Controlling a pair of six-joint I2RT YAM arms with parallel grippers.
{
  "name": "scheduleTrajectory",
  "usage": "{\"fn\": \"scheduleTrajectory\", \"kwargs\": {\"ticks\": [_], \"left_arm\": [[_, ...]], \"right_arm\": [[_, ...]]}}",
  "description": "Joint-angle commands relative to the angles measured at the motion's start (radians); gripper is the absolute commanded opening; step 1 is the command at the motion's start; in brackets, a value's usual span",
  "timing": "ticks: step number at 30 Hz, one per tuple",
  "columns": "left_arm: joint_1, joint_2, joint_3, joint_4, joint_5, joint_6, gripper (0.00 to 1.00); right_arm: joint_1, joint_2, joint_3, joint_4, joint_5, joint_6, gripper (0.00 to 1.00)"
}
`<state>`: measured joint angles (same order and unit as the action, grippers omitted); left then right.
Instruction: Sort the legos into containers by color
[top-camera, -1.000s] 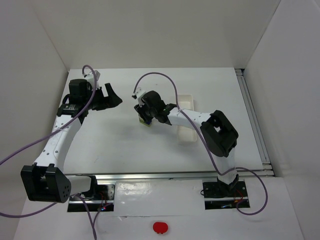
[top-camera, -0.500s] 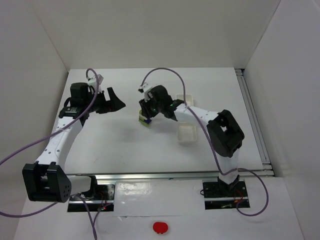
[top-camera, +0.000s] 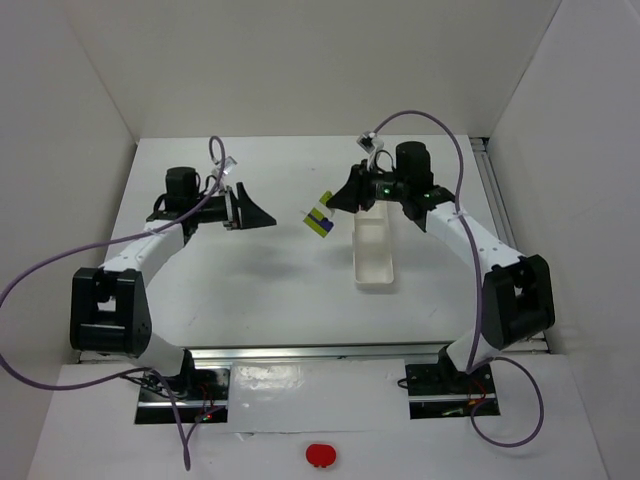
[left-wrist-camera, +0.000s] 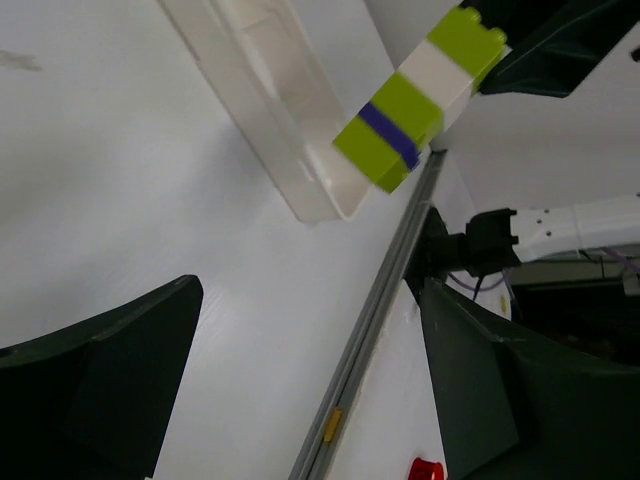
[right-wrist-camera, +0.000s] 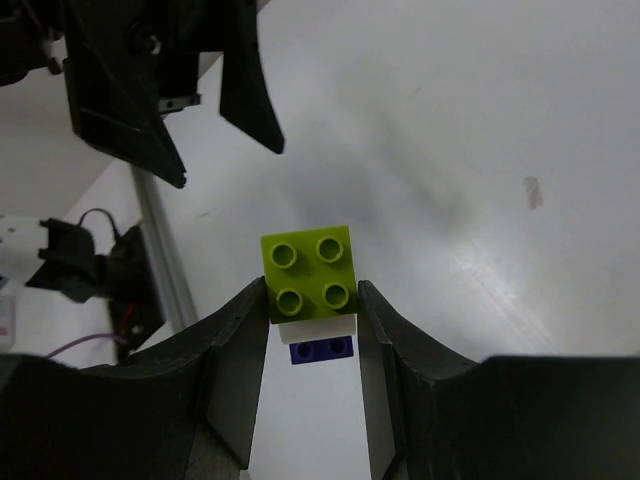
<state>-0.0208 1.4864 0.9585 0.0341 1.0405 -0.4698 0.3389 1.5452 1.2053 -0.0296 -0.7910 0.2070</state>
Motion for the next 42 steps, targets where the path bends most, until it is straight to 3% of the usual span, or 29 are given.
{"fn": "scheduleTrajectory", "kwargs": {"ticks": [1, 9, 12, 19, 25, 28, 30, 33, 34, 42], "left_arm": [[-0.074, 0.031, 0.089, 0.098, 0.124, 0.025, 1.00], [-0.201, 0.071, 0.152, 0.015, 0.173, 0.160, 1.00], [-0.246, 0.080, 0.201, -0.068, 0.112, 0.250, 1.00], [-0.278, 0.101, 0.201, -0.002, 0.147, 0.220, 1.00], [-0.330, 0.153, 0.250, -0.048, 0.119, 0.244, 0.98], [-0.341, 0.179, 0.261, -0.039, 0.145, 0.223, 0.85], [-0.350, 0.189, 0.270, -0.039, 0.145, 0.223, 0.59], [-0.350, 0.209, 0.315, -0.106, 0.145, 0.253, 0.10], [-0.338, 0.225, 0.315, -0.132, 0.145, 0.263, 0.00], [-0.281, 0.199, 0.252, -0.099, 0.089, 0.218, 0.00]], "right_arm": [[-0.008, -0.059, -0.052, 0.074, -0.174, 0.098, 0.26], [-0.020, -0.082, -0.061, 0.062, -0.283, 0.156, 0.26], [-0.020, -0.082, -0.070, 0.073, -0.303, 0.175, 0.26], [0.000, -0.045, -0.050, 0.054, -0.312, 0.166, 0.26], [0.023, -0.025, -0.041, 0.054, -0.292, 0.166, 0.26], [0.034, -0.004, -0.030, 0.042, -0.283, 0.166, 0.26], [0.043, 0.006, -0.020, 0.030, -0.255, 0.157, 0.26], [0.043, 0.006, -0.010, 0.010, -0.202, 0.147, 0.26], [0.043, -0.003, -0.010, -0.015, -0.180, 0.138, 0.26], [-0.090, -0.095, -0.010, -0.015, 0.246, 0.212, 0.26]]}}
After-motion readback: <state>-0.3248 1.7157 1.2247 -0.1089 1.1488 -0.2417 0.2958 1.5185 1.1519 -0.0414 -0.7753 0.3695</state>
